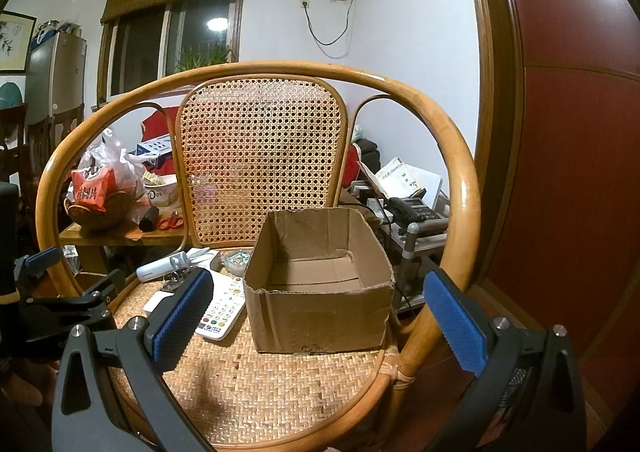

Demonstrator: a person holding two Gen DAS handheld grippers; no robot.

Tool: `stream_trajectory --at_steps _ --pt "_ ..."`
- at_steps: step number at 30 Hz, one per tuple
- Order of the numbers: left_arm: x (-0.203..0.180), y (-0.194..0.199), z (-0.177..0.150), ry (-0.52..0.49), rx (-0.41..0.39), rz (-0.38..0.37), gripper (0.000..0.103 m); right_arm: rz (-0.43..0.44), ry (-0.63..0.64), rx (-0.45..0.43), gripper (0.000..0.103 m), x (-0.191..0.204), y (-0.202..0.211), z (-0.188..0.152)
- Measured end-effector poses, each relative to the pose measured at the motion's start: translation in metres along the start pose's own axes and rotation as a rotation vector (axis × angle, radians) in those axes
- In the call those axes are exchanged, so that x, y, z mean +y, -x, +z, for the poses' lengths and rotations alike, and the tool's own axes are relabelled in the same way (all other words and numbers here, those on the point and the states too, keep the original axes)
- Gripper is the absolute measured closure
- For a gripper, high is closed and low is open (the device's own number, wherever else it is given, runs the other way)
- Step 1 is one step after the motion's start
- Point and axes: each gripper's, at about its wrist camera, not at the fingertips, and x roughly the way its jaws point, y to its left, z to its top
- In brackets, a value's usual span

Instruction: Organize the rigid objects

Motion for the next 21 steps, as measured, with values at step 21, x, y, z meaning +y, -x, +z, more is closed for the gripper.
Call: stream_trajectory --at_steps 21 --pt "0.0020 -0.0012 0.0014 0.003 -0.004 0.003 0.000 0.130 -0.025 -0.052 0.000 -0.0030 0.0001 0.0007"
